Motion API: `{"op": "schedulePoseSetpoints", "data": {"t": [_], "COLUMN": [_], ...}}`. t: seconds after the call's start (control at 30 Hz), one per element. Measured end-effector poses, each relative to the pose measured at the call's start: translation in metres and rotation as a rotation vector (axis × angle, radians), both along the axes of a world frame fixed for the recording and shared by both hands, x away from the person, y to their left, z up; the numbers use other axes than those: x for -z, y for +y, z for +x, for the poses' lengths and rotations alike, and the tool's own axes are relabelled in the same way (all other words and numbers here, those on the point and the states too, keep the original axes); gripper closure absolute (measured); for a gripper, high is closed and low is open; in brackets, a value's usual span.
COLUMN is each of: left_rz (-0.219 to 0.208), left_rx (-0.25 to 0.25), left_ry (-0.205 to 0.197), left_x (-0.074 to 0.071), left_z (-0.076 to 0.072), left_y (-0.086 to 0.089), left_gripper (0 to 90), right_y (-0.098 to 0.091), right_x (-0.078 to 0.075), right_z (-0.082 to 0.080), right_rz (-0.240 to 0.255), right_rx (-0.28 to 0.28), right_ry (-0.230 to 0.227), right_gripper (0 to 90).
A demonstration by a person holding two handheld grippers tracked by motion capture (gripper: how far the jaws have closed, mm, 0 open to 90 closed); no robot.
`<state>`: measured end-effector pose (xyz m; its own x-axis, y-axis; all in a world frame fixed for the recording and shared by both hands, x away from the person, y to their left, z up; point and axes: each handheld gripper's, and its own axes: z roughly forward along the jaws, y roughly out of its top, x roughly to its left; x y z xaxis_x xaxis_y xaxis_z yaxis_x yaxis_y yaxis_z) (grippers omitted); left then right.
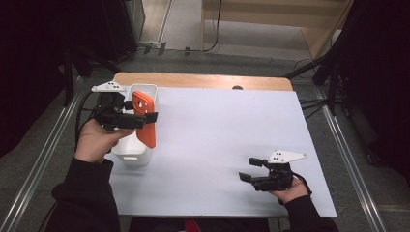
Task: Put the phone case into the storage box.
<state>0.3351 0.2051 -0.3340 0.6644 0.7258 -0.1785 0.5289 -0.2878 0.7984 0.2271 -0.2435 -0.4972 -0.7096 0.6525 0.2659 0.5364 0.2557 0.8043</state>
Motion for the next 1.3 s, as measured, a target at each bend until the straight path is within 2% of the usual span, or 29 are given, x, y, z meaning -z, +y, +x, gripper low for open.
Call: {"op": "schedulePoseSetpoints", "data": {"t": [0.17,0.3,0.57,0.77,1.03,1.3], "left_rz": [-0.005,-0.002,0.001,0.02,-0.004,0.018], "left_rx": [-0.071,-0.103,-0.125,-0.155,-0.193,-0.245], "left_ry": [-0.012,-0.01,-0.01,-0.01,0.005,-0.012], "left_x": [0.002,0.002,-0.001,-0.007,-0.014,-0.019], "left_z": [0.003,0.008,0.022,0.036,0.052,0.066], "left_y": [0.004,0.006,0.003,0.002,0.008,0.008], "left_gripper": [16.0,16.0,16.0,16.0,16.0,16.0], "right_y": [0.001,0.004,0.004,0.003,0.002,0.002], "right_x": [0.0,0.0,-0.001,-0.001,-0.002,-0.002], "right_z": [0.001,0.003,0.001,0.001,0.001,0.0], "right_rz": [0.009,0.005,0.012,0.01,0.02,0.015], "right_rx": [-0.01,-0.011,-0.013,-0.012,-0.01,-0.005], "right_ry": [-0.01,-0.009,-0.008,-0.006,-0.005,-0.014], "right_gripper": [25.1,25.0,25.0,25.0,25.0,25.0]}}
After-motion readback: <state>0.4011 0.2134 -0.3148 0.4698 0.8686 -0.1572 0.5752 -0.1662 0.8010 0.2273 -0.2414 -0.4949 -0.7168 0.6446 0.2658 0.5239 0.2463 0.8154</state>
